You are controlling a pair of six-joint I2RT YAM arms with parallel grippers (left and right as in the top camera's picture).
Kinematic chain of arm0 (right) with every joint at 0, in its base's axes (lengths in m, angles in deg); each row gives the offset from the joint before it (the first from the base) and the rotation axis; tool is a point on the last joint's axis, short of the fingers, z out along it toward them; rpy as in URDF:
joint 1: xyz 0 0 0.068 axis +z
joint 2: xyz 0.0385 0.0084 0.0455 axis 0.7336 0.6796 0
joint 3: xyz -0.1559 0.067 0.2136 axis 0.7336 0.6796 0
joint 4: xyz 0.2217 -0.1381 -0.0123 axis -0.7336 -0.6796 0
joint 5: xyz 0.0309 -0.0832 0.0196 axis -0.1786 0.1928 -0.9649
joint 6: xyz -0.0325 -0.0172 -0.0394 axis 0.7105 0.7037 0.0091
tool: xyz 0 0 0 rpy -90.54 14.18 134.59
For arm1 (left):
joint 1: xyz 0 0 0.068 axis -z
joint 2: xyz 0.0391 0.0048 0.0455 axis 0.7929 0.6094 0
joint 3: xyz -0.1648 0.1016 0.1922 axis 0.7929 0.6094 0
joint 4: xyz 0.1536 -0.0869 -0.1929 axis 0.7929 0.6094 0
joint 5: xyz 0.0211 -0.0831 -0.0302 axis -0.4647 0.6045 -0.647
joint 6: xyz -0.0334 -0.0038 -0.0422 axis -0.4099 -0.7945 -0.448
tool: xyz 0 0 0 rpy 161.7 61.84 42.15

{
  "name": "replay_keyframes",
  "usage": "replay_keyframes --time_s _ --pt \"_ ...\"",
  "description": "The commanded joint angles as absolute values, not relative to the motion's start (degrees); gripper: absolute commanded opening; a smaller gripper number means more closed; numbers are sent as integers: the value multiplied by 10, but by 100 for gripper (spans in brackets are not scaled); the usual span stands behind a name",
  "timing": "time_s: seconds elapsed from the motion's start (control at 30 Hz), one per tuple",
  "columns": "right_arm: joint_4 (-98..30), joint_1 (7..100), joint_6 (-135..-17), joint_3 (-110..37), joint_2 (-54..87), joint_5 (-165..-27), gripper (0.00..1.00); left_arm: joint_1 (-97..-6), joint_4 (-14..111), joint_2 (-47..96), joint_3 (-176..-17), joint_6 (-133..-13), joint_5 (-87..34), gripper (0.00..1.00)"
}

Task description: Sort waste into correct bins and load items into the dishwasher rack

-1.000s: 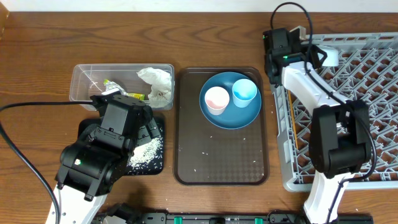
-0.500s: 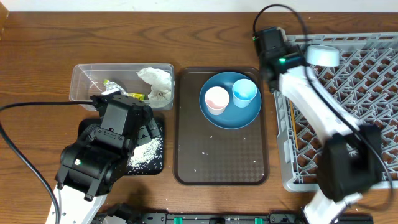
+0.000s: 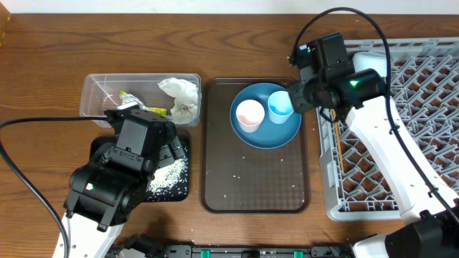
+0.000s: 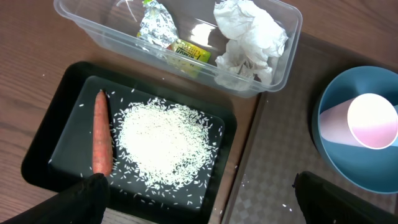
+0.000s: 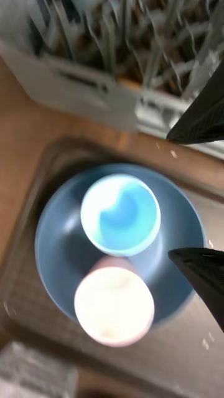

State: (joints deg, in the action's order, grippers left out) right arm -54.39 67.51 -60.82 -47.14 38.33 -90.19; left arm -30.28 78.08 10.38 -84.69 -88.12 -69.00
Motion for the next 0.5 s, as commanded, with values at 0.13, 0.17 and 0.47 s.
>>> replay_keyframes --time_s 0.13,0.17,0.47 --pt "-571 695 -639 -472 382 -1012 52 -305 782 101 -855 -886 -698 98" --pt "-574 698 -639 -472 382 -1025 52 -305 782 101 -855 -886 -698 98" --pt "-562 747 -636 -472 382 -1066 54 -305 782 101 -855 -886 -698 98"
